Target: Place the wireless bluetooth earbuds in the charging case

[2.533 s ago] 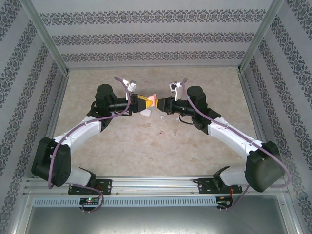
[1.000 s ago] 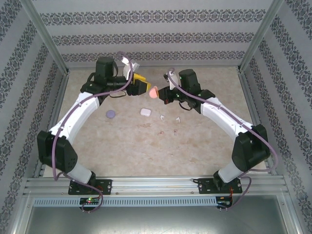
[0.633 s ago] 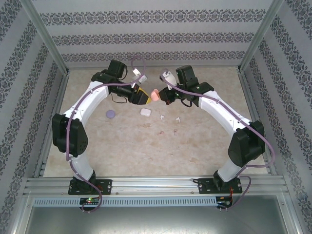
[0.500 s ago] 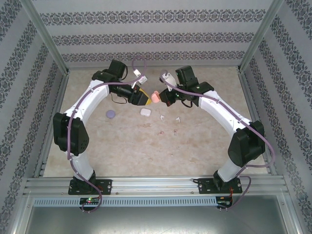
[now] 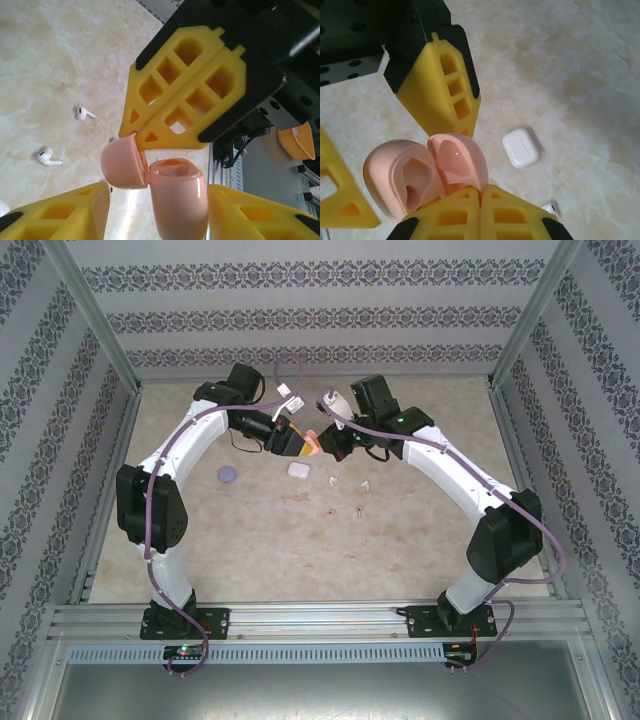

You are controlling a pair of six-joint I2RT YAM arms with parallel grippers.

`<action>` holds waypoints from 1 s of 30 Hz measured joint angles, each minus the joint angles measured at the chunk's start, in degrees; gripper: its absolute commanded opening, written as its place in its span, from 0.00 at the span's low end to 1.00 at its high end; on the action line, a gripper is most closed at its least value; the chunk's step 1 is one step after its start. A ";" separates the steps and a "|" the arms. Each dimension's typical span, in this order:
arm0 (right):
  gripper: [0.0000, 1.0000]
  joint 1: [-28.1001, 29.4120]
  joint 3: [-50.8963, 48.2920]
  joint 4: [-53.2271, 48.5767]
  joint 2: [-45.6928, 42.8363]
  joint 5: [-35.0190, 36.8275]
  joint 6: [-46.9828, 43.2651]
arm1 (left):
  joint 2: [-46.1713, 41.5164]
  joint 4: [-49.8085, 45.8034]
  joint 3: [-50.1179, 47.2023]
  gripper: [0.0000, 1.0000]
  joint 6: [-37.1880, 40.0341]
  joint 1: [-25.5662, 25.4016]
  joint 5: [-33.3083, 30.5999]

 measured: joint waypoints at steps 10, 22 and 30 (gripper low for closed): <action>0.00 0.09 0.61 0.00 1.16 0.72 -0.22 | 1.66 -0.22 0.31 0.21 0.15 -0.02 2.10; 0.41 -0.09 0.61 -0.04 1.05 2.75 1.18 | 2.16 0.35 0.15 0.00 -0.15 0.02 3.02; 0.58 -0.79 -9.66 3.63 -11.98 4.57 10.38 | -5.86 23.37 -16.20 0.00 -14.84 3.48 -1.70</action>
